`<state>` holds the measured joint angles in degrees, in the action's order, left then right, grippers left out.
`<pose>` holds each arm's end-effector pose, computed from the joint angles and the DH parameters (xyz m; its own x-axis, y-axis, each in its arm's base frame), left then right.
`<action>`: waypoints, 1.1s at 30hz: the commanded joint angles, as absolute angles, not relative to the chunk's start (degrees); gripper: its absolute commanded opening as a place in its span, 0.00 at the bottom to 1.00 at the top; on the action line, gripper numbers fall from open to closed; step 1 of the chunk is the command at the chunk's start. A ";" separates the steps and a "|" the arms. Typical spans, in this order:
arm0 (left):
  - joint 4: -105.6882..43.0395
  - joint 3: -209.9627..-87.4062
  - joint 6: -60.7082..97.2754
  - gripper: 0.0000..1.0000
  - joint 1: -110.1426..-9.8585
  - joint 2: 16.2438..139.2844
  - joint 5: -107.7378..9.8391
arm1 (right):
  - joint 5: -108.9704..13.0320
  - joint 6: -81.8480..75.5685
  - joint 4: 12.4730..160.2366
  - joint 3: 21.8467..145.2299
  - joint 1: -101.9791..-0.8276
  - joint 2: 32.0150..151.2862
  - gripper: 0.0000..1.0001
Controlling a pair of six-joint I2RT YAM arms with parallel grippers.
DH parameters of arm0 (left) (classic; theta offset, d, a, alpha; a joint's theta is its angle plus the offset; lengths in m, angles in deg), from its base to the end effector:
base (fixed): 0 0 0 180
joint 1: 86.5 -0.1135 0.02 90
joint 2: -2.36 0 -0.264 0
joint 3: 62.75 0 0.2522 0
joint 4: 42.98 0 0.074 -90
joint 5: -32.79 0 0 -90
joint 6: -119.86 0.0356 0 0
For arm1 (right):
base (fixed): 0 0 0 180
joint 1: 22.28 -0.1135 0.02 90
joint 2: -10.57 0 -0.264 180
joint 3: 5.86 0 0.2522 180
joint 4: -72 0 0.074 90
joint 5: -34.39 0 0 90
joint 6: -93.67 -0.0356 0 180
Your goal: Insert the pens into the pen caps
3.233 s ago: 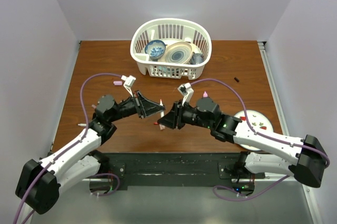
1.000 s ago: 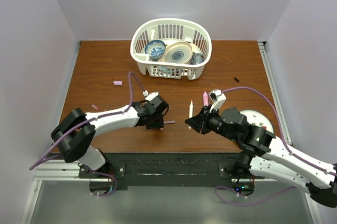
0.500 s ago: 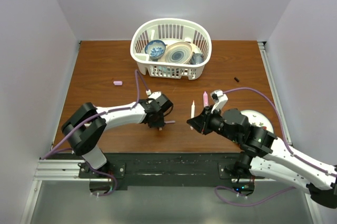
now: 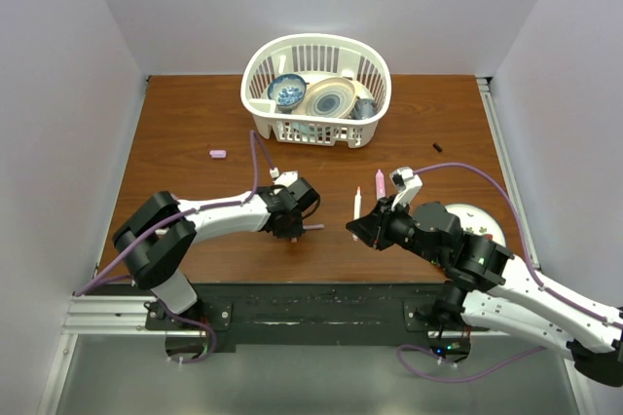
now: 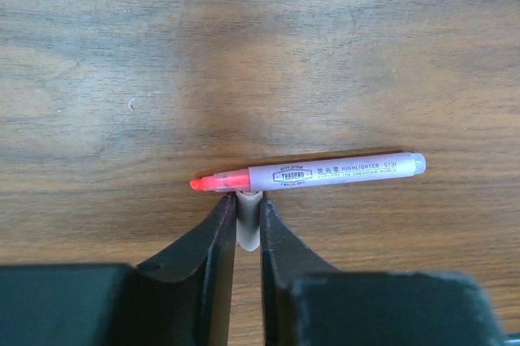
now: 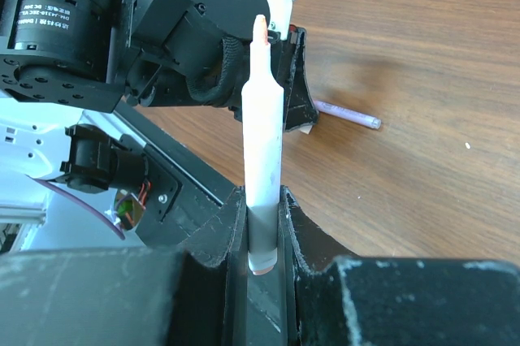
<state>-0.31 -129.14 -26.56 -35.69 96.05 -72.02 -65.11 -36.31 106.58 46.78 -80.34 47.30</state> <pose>0.1955 -0.2254 0.1594 -0.9065 -0.1627 -0.3895 -0.1108 0.9821 -0.1525 0.0866 0.1279 0.3056 -0.6144 0.2123 -0.7599 -0.4691 0.6760 0.5682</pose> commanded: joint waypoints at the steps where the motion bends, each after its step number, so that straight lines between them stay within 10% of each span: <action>1: 1.19 -127.23 -26.74 0.04 -35.17 97.46 -71.98 | -65.28 -36.14 105.54 45.96 -80.46 47.13 0.00; 33: -30.69 -117.74 -30.52 0.00 -38.42 55.97 -57.74 | -44.71 -43.61 70.03 33.21 -81.78 61.63 0.00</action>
